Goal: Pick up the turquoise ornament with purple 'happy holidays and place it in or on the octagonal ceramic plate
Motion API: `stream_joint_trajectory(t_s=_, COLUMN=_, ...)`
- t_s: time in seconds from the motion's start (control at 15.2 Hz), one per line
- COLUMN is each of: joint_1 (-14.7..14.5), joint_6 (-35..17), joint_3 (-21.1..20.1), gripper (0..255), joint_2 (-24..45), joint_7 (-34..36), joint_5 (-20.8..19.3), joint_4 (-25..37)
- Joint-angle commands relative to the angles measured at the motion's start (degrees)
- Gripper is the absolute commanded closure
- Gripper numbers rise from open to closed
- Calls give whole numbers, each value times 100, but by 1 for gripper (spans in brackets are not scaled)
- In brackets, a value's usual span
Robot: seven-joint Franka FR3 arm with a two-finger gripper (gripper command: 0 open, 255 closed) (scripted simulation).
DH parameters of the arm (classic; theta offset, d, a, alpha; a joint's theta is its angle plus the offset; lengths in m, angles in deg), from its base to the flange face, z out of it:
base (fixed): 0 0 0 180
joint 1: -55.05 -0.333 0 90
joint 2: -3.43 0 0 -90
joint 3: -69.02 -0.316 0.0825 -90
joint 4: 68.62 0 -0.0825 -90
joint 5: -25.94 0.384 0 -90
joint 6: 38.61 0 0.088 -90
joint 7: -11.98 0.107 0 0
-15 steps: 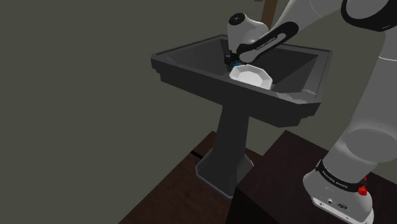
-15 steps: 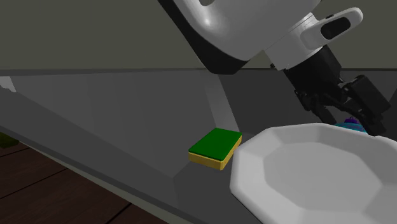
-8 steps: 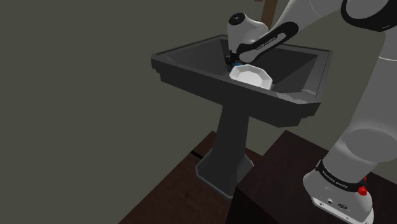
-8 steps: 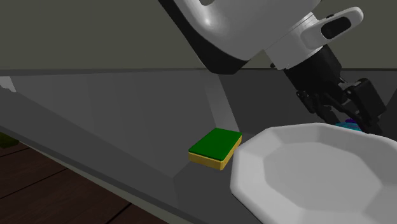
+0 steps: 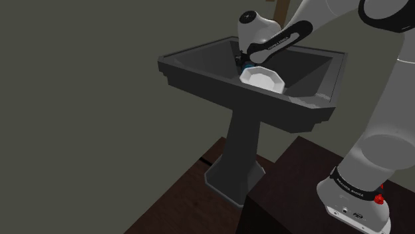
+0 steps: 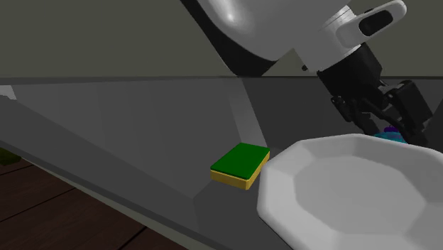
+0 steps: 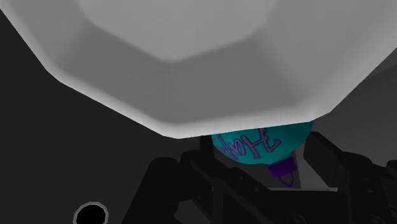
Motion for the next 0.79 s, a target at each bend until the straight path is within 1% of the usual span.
stream_joint_trajectory(t_s=0.0, joint_1=4, joint_6=98, joint_3=-12, gripper=255, joint_2=-75, joint_7=-107, joint_5=69, joint_4=47)
stream_joint_trajectory(t_s=0.73, joint_1=-10, joint_6=690, joint_3=-82, gripper=255, joint_2=-358, joint_7=-652, joint_5=431, joint_4=474)
